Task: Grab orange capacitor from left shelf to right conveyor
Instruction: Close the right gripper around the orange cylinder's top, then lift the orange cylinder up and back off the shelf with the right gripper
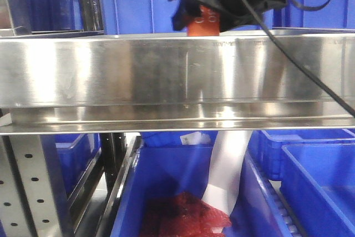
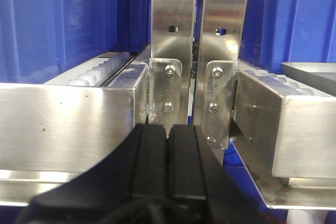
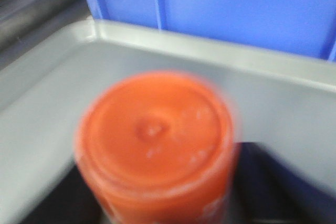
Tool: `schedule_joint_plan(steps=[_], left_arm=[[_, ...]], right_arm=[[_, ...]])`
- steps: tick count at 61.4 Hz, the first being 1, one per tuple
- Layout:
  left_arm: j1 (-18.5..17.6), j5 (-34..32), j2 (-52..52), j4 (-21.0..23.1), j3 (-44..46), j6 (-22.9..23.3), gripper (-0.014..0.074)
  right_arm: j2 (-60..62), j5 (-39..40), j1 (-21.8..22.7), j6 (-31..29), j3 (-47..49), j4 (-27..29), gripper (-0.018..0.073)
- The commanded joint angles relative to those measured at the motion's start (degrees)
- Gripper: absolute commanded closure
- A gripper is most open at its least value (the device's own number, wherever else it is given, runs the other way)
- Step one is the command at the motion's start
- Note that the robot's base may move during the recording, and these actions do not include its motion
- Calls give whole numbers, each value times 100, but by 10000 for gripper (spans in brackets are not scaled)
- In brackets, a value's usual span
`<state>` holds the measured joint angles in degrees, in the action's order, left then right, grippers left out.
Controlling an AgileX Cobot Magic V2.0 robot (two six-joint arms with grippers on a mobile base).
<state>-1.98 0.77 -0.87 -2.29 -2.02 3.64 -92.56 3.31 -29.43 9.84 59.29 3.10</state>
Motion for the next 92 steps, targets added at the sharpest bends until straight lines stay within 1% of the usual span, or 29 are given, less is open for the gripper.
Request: schedule_joint_plan(steps=[1,3,6,13,26,33,40,52,62,67,83,92], left_arm=[[2,-538,-64,13,-124,42,722],[2,-538,-64,13,-124,42,722],[2,-538,-64,13,-124,42,722],[2,-538,-64,13,-124,42,722],[2,-538,-64,13,-124,42,722],[2,-538,-64,13,-124,42,722],[2,-538,-64,13,-124,42,722],[2,-538,-64,13,-124,42,722],[2,-538,-64,13,-124,42,722],[2,-538,-64,13,-124,42,722],[2,-538,-64,13,-124,42,722],[2,-538,-64,13,-124,42,722]], right_arm=[[259,527,2,-9,226,9,542],[259,544,2,-3,234,9,492],[267,580,2,-3,237,9,467],[446,548,2,-3,243,9,516],[1427,17,2,-15,186,-1,512],[2175,17,-5,-117,-73,-222,513],[3041,13,-5,-117,-526,-491,513],[4485,-331,-5,-117,-1516,-491,513],[5585,-331,-5,-112,-2370,-476,513],[6235,-331,-5,-92,-2788,-364,513],[7815,-331,-5,-52,-3622,-310,513],[8295,-331,-5,-52,-3821,-310,513]])
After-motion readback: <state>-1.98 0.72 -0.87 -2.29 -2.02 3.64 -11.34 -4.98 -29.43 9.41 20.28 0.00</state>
